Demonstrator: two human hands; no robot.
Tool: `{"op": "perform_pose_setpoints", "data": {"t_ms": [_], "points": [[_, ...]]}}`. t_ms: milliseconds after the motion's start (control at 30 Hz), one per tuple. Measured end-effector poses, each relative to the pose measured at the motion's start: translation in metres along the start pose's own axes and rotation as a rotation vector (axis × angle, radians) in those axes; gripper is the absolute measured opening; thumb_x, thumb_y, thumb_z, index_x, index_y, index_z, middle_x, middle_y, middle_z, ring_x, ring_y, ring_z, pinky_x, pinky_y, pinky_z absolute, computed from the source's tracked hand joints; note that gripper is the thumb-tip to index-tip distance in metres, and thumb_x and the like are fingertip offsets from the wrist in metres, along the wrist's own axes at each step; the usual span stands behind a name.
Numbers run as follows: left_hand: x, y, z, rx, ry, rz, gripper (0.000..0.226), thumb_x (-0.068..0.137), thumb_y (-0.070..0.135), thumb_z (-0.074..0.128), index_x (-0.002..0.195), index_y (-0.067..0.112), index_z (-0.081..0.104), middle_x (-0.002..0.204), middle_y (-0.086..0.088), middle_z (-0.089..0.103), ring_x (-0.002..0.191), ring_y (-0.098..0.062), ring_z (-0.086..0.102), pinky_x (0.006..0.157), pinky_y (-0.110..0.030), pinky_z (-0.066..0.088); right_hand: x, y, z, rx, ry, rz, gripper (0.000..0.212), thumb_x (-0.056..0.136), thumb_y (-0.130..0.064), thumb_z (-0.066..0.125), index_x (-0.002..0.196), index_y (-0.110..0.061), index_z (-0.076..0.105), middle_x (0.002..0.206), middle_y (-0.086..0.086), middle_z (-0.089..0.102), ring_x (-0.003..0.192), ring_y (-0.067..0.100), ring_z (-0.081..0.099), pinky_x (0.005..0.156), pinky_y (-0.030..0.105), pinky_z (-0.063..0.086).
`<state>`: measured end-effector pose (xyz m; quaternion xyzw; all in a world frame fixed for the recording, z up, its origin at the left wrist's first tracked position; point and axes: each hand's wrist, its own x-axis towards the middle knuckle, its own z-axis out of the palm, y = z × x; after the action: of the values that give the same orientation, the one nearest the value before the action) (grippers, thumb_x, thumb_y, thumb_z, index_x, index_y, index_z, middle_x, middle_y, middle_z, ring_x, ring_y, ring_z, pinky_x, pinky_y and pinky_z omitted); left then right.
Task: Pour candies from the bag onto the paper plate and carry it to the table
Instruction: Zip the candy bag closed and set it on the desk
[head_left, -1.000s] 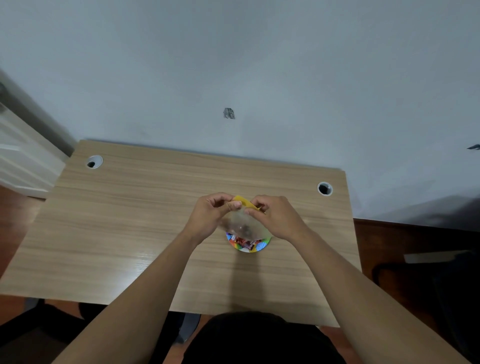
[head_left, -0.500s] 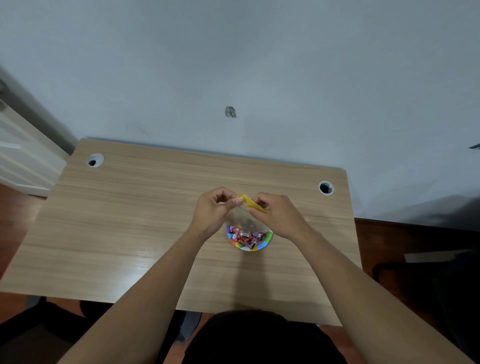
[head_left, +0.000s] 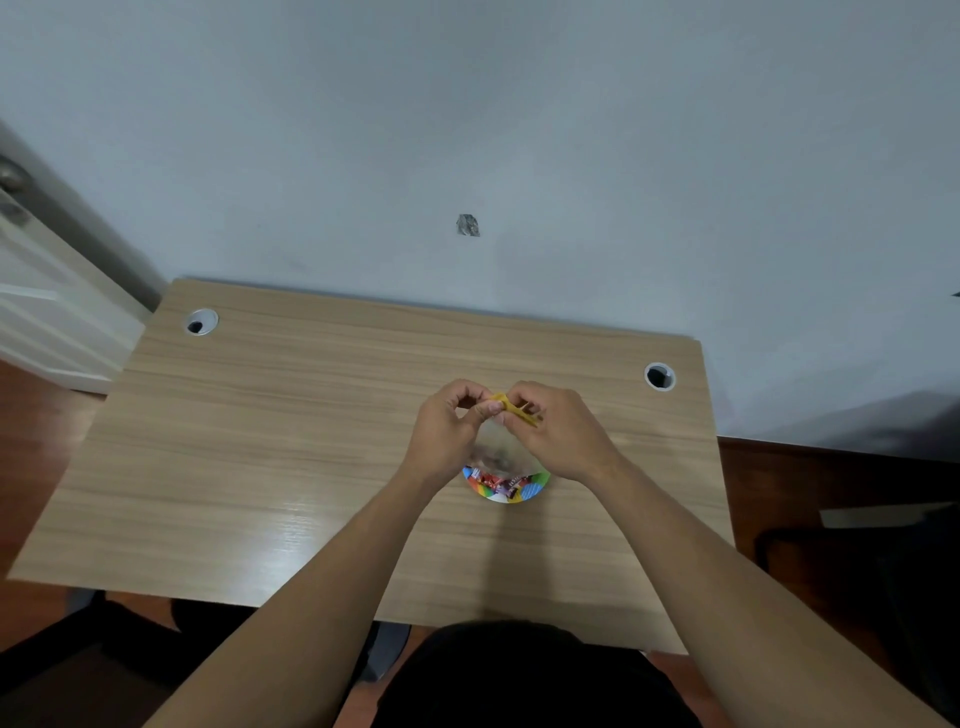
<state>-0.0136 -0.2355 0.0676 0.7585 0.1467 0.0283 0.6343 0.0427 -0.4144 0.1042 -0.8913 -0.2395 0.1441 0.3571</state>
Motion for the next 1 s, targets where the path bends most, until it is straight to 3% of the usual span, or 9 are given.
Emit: {"op": "perform_pose_setpoints", "data": {"t_ms": [67,133,333,433,700,900,1000], "points": [[-0.001,0.001,0.002,0.026,0.039,-0.004,0.009,0.091,0.017,0.081,0.091,0.010,0.077,0.089,0.005,0.077,0.092,-0.010,0.070,0.086,-0.019,0.050,0.000,0.001,-0.001,-0.003,0.007,0.002,0.014,0.097,-0.032,0.074,0.086,-0.026,0.067,0.072,-0.015,0.064,0.070,-0.001,0.058,0.064,0.015,0.038],[-0.001,0.002,0.002,0.013,0.067,-0.015,0.010,0.089,0.020,0.084,0.089,0.011,0.078,0.090,0.003,0.079,0.093,-0.012,0.072,0.085,-0.019,0.052,0.001,0.005,-0.002,0.026,0.009,0.022,0.016,0.097,-0.037,0.076,0.089,-0.024,0.073,0.073,-0.012,0.069,0.068,0.002,0.058,0.064,0.019,0.040],[0.001,0.007,-0.005,-0.089,0.037,-0.017,0.015,0.083,0.018,0.089,0.089,0.006,0.083,0.090,-0.004,0.083,0.082,-0.003,0.070,0.079,-0.014,0.052,0.002,0.007,-0.008,0.086,0.006,0.040,0.018,0.095,-0.038,0.080,0.092,-0.022,0.086,0.065,-0.022,0.070,0.059,0.002,0.056,0.058,0.015,0.035],[0.002,0.007,-0.008,-0.110,0.009,0.001,0.013,0.082,0.015,0.089,0.090,0.006,0.084,0.088,-0.002,0.082,0.082,-0.005,0.071,0.079,-0.015,0.052,0.003,0.008,-0.008,0.064,0.008,0.026,0.016,0.096,-0.038,0.078,0.095,-0.026,0.088,0.073,-0.005,0.078,0.062,0.013,0.060,0.062,0.029,0.042],[0.005,0.008,-0.013,-0.095,-0.028,-0.031,0.016,0.082,0.018,0.090,0.092,0.007,0.084,0.092,-0.009,0.083,0.088,-0.012,0.072,0.089,-0.032,0.056,0.004,0.006,-0.008,0.097,-0.002,0.064,0.014,0.093,-0.041,0.081,0.098,-0.030,0.087,0.088,-0.013,0.083,0.084,0.007,0.076,0.081,0.033,0.059],[0.005,0.004,-0.010,-0.050,-0.007,-0.034,0.013,0.084,0.021,0.089,0.091,0.011,0.083,0.093,-0.003,0.082,0.098,-0.023,0.074,0.090,-0.029,0.055,0.004,0.006,-0.005,0.084,0.005,0.069,0.017,0.095,-0.042,0.079,0.093,-0.026,0.082,0.080,-0.006,0.079,0.076,0.016,0.071,0.073,0.039,0.056],[0.006,0.002,-0.008,-0.017,0.000,-0.017,0.010,0.087,0.021,0.086,0.091,0.013,0.082,0.093,0.002,0.081,0.096,-0.015,0.073,0.091,-0.026,0.055,0.004,0.003,-0.005,0.095,0.000,0.048,0.012,0.097,-0.037,0.077,0.092,-0.025,0.078,0.076,-0.006,0.074,0.067,0.011,0.064,0.065,0.031,0.049]]}}
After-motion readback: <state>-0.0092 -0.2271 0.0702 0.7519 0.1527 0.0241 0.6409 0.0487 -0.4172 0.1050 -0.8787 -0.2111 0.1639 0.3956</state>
